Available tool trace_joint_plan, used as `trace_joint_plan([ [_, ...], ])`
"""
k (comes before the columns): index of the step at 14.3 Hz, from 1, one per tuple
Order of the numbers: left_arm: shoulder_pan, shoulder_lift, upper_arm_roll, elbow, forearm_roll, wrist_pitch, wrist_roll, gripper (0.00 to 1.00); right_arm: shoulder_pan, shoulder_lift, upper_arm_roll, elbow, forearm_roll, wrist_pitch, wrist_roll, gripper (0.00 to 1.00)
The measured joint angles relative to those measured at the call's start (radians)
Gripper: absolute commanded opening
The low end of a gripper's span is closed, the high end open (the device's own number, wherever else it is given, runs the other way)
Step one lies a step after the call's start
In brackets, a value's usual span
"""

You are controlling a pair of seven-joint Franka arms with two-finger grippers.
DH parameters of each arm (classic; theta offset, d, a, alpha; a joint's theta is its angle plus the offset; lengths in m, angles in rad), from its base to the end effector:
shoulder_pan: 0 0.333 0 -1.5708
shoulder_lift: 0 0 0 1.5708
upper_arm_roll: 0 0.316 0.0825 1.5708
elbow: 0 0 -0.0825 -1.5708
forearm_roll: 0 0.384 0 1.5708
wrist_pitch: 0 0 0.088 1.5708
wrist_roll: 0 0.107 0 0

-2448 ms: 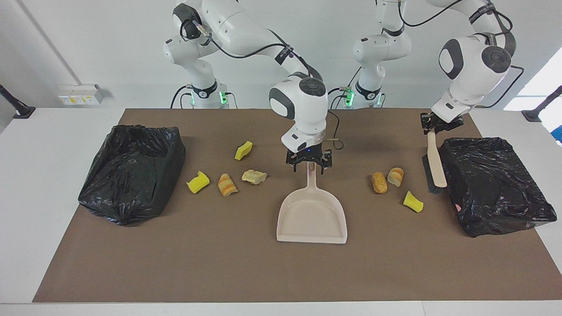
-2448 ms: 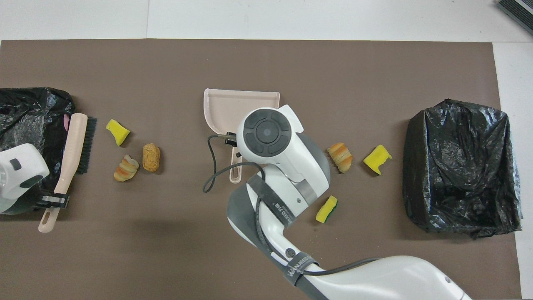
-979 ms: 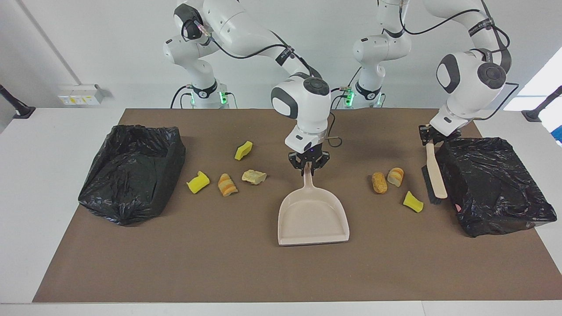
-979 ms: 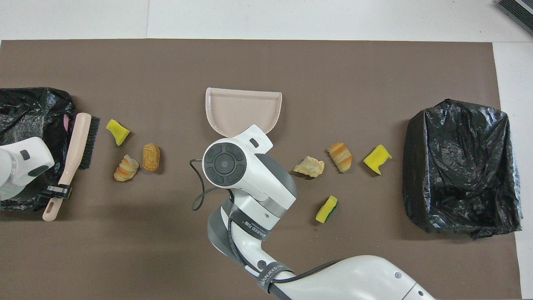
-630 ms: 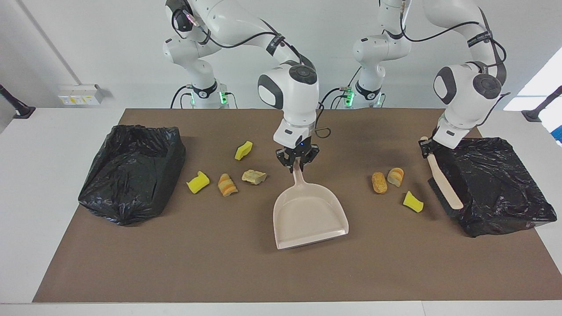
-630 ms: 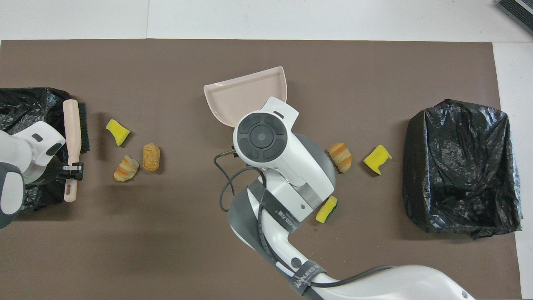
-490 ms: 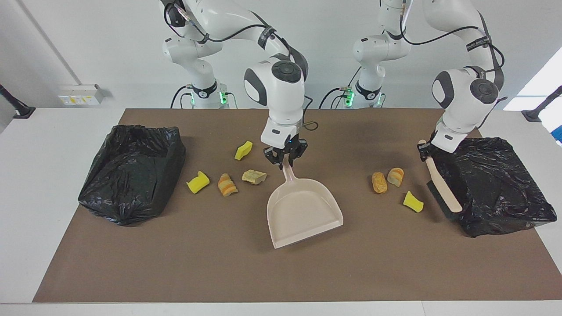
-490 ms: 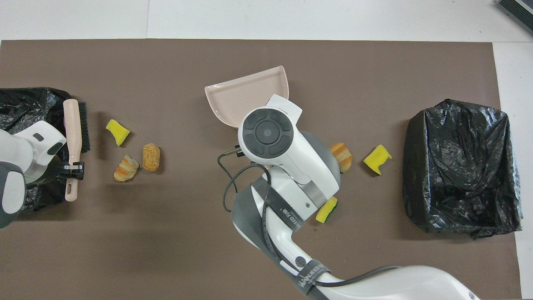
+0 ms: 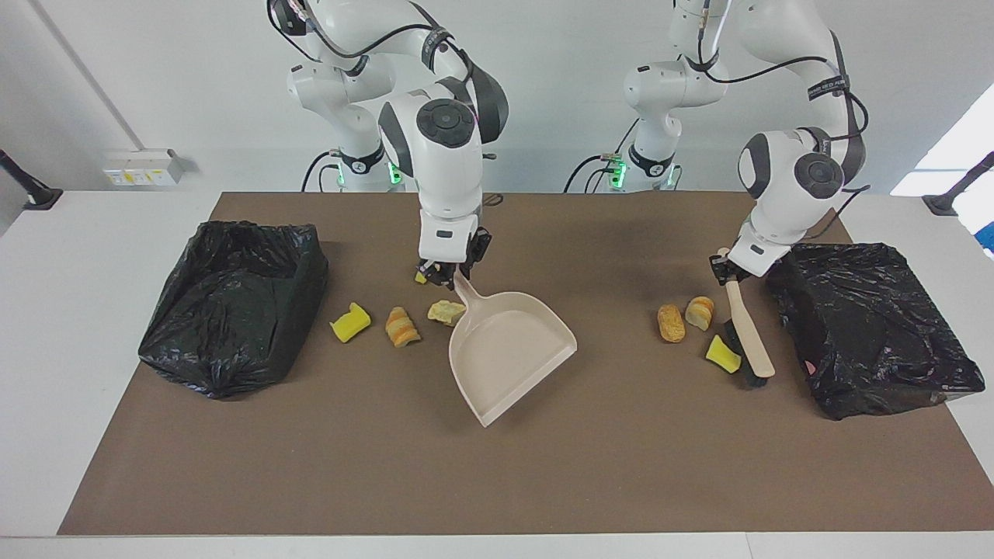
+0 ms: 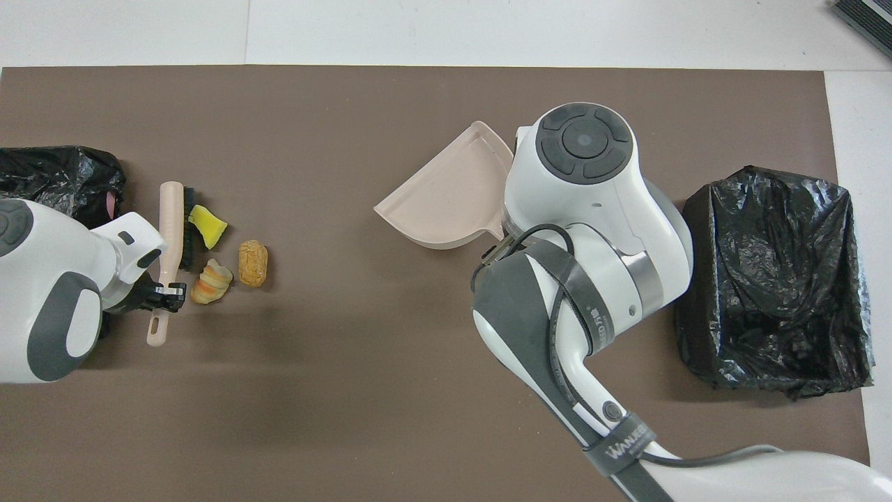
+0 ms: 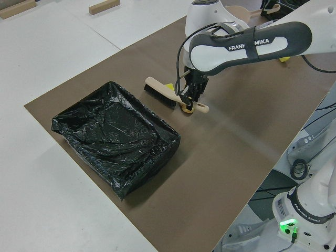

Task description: Sweep and dump trash in bin

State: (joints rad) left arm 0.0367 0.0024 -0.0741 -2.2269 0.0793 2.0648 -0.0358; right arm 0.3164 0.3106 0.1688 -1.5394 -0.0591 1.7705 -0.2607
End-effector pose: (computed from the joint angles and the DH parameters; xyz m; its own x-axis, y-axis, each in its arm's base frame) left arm 0.5066 -0.0148 0.3592 0.9859 -0.0388 -0.1626 -0.0505 -0.9964 -0.0683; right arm 0.5792 0.2857 0.4709 0.7268 0.6829 -0.0738 0.6840 -0.7294 -0.0140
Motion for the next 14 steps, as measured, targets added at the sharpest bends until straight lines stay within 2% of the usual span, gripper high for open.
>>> trace_joint_plan([
  [4,-0.058,-0.039,-0.003,-0.042,0.0,-0.056,-0.015,0.0,-0.008,-0.016,0.001,-0.033,-0.001,-0.043,-0.293,0.0],
  [9,-0.156,-0.062,-0.008,-0.053,-0.013,-0.096,-0.111,0.0,-0.007,-0.077,0.004,-0.145,-0.004,-0.029,-0.527,0.0],
  [14,-0.225,-0.068,-0.009,-0.058,-0.044,-0.098,-0.198,0.0,0.007,-0.085,0.005,-0.262,-0.009,0.14,-0.61,0.0],
])
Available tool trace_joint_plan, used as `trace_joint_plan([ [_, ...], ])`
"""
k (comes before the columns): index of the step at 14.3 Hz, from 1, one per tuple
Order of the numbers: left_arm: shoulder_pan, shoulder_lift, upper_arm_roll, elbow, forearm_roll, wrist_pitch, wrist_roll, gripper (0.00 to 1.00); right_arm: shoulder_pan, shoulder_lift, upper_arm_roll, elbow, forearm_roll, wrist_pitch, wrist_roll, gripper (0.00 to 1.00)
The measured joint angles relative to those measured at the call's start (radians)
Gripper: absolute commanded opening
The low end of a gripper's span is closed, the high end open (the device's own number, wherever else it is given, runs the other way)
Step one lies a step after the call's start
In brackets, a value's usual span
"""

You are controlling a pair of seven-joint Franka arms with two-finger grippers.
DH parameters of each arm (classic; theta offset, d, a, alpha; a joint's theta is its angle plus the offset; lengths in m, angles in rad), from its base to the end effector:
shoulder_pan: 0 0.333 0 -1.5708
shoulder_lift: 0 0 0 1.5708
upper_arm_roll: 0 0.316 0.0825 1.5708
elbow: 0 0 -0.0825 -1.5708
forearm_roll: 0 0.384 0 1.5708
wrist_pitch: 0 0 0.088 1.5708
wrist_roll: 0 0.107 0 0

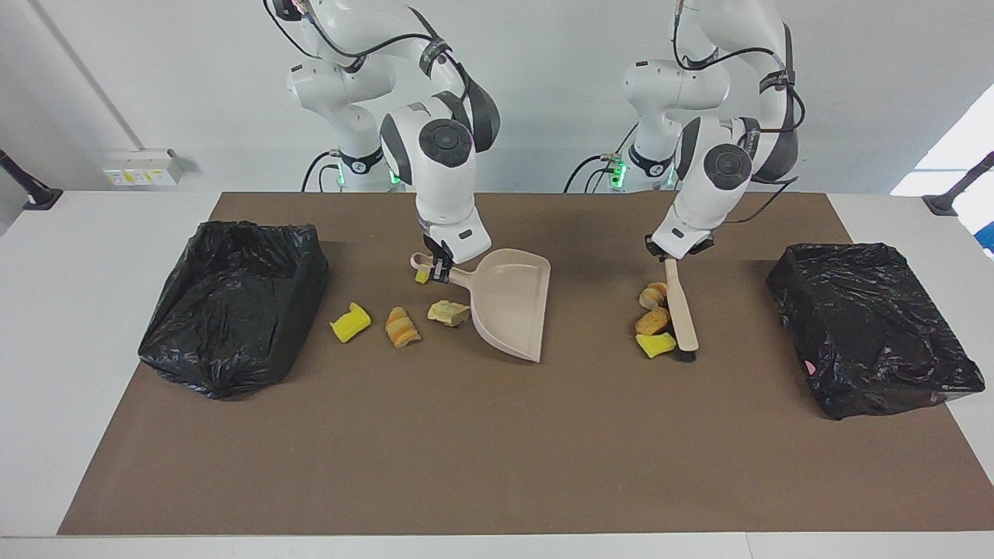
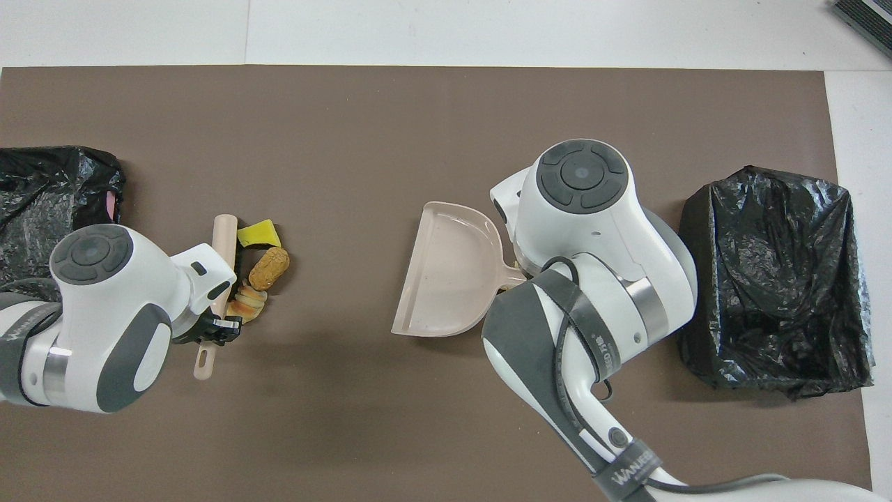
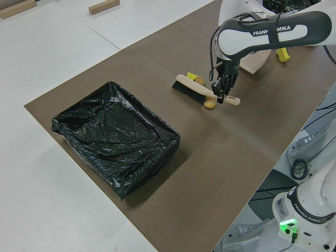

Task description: Sweep and dump trash in bin

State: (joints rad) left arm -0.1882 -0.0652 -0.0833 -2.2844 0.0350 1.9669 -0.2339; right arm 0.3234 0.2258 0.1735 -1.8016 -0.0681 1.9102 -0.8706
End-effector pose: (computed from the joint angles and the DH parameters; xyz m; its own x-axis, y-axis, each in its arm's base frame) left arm 0.4593 -0.1256 0.3619 0.9709 -0.0420 -0.2356 -0.0649 -0.9938 -0.0904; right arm 0.5385 0.2800 0.4126 0.1742 0.9806 -0.0903 0.9809 -0.1809 -0.0722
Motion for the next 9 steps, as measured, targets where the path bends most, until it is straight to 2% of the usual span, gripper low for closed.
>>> trace_joint_plan([
  [5,0.032,-0.011,0.022,0.047,-0.001,-0.05,-0.026,0.0,-0.01,0.014,-0.005,-0.051,0.0,0.079,-0.125,0.0],
  [9,0.092,-0.021,0.028,0.005,-0.002,-0.044,-0.043,0.0,-0.004,0.014,-0.005,-0.061,0.0,0.096,-0.129,0.0],
])
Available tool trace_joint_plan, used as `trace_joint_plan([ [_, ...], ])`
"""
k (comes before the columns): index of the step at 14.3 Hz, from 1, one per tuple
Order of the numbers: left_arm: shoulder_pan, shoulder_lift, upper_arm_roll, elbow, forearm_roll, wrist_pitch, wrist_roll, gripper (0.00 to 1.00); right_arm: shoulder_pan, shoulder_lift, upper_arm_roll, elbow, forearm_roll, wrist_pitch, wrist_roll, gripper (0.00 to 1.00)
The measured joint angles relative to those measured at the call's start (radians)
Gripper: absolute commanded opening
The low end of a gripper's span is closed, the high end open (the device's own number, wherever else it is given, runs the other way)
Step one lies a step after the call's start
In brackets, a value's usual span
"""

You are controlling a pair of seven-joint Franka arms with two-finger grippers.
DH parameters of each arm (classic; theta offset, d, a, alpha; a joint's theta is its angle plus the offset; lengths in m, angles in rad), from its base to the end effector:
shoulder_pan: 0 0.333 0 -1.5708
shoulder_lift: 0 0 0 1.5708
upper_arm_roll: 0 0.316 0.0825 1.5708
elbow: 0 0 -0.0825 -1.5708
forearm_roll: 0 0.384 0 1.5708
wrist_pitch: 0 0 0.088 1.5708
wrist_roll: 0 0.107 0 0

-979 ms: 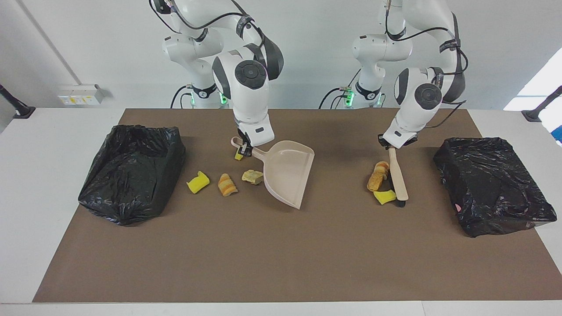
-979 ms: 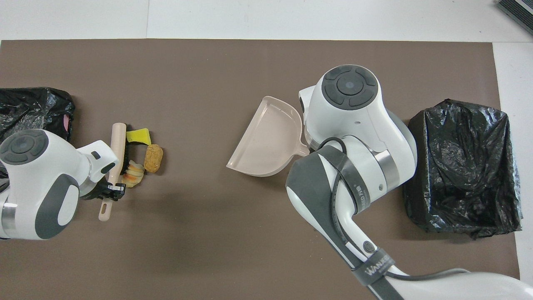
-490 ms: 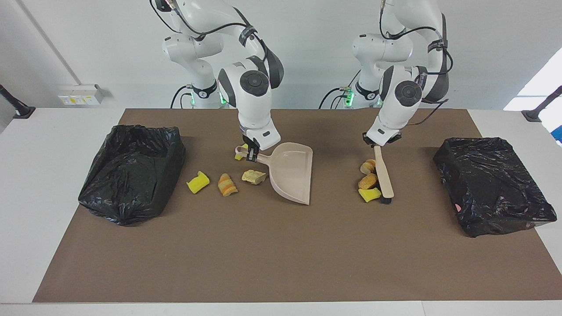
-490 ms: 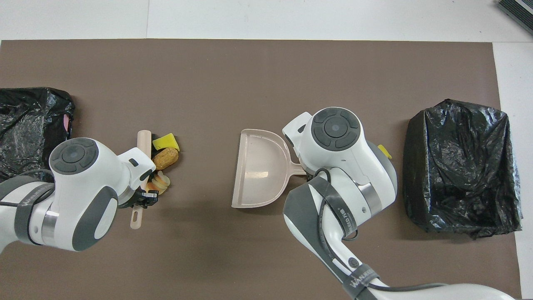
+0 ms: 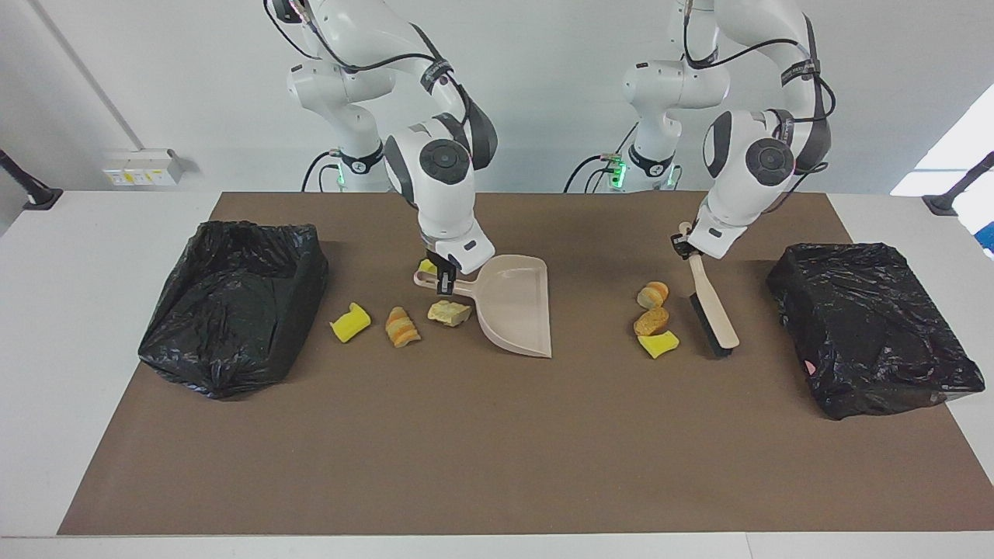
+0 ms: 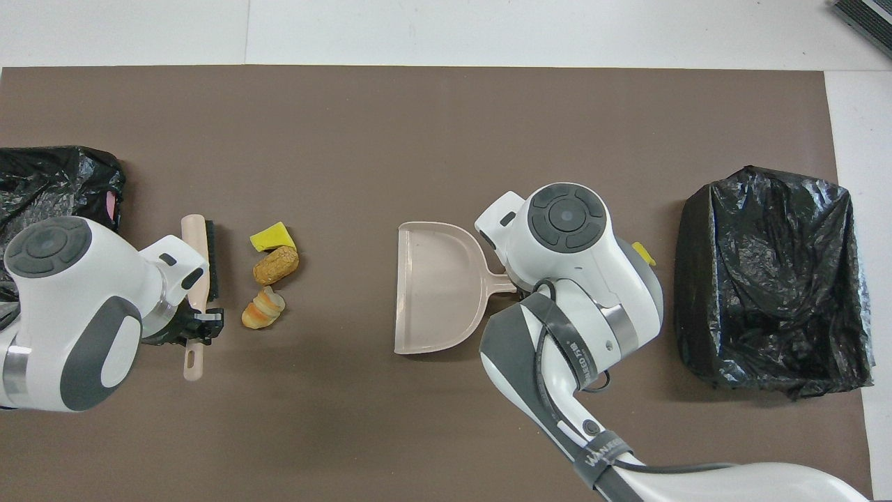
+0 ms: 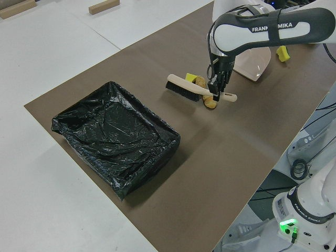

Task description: Sweep and dump trash in bin

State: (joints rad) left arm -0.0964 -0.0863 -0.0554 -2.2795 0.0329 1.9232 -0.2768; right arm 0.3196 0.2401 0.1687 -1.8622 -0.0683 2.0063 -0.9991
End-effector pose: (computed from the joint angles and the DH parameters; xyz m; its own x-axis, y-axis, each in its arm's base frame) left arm 0.4663 -0.0691 0.3715 0.9613 0.1196 -0.2483 0.0965 -0.9900 -0.1033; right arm 0.5388 0.2760 0.3838 0.0523 0.9965 -0.0659 0.9961 -0.0567 -0.0672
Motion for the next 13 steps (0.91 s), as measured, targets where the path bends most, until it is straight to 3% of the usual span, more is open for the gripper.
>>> trace_joint_plan([
  [8,-0.172,-0.005,-0.025,-0.097,-0.007,0.185,-0.116,0.0,0.002,0.0,0.001,-0.007,0.0,0.008,0.008,0.0],
  [13,-0.336,-0.005,-0.028,-0.097,-0.131,0.22,-0.12,0.0,0.017,0.005,0.002,-0.012,0.0,0.031,0.037,0.0],
])
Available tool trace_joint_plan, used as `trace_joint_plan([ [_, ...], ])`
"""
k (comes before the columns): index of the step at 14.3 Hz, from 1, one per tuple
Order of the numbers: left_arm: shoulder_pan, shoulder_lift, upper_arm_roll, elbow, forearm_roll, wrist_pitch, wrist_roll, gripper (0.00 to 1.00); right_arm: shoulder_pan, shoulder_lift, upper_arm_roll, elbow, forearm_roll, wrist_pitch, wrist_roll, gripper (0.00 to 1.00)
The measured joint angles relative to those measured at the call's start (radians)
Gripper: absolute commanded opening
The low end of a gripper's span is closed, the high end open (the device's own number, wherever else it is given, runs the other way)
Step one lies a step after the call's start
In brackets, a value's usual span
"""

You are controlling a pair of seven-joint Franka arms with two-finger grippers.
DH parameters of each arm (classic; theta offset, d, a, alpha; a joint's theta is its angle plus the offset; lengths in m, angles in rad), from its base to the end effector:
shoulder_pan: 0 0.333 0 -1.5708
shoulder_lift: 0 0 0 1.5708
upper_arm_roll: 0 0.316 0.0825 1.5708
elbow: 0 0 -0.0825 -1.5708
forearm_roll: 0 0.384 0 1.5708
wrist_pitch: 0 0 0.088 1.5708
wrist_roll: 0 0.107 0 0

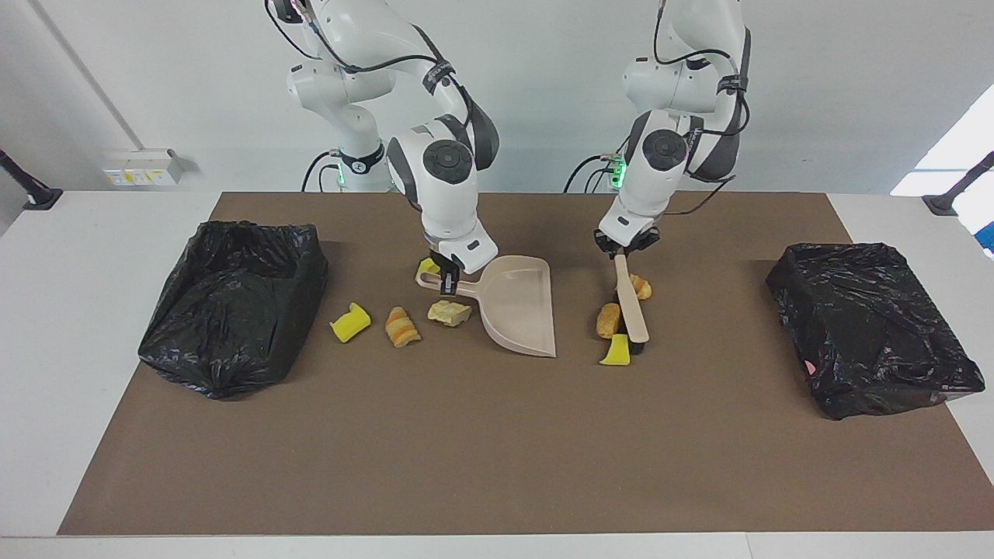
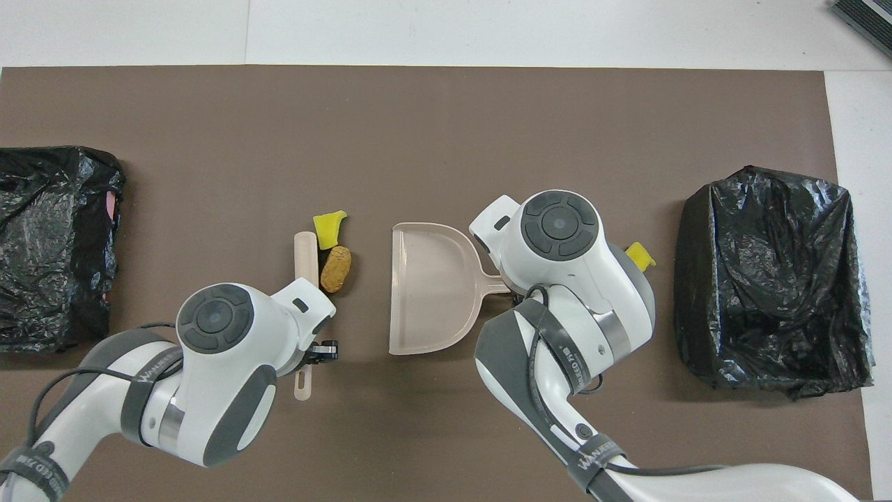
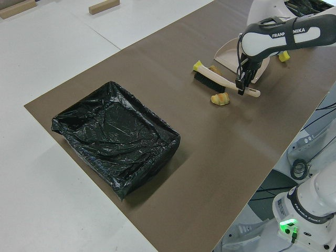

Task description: Sweep and dump trash in bin

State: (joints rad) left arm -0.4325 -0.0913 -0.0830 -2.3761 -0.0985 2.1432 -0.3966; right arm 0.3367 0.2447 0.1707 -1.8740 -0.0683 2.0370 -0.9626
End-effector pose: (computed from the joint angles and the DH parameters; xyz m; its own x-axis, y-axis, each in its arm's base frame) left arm 0.4067 -0.2351 0.3477 0.9858 -0.0585 -0.1577 -0.0582 -0.9983 0.0063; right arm 0.5341 0.2870 0.3782 0.0693 0.9959 -0.0586 0.9959 -0.0725 -0.0540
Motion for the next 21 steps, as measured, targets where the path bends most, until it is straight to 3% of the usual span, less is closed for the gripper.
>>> trace_joint_plan([
  [9,-0.174,-0.004,-0.004,0.031,-0.106,0.002,-0.002,0.0,0.035,0.019,-0.001,-0.006,0.0,0.036,0.059,0.0],
  [12,-0.169,-0.012,0.017,0.089,-0.126,-0.135,-0.055,0.0,0.035,0.019,-0.001,-0.006,0.0,0.036,0.059,0.0],
  [16,-0.06,-0.05,0.03,0.155,-0.125,-0.295,-0.258,0.0,0.035,0.019,-0.001,-0.006,0.0,0.036,0.059,0.0],
  [21,0.106,-0.066,0.034,0.083,-0.124,-0.307,-0.342,0.0,0.035,0.019,-0.001,-0.006,0.0,0.036,0.059,0.0],
])
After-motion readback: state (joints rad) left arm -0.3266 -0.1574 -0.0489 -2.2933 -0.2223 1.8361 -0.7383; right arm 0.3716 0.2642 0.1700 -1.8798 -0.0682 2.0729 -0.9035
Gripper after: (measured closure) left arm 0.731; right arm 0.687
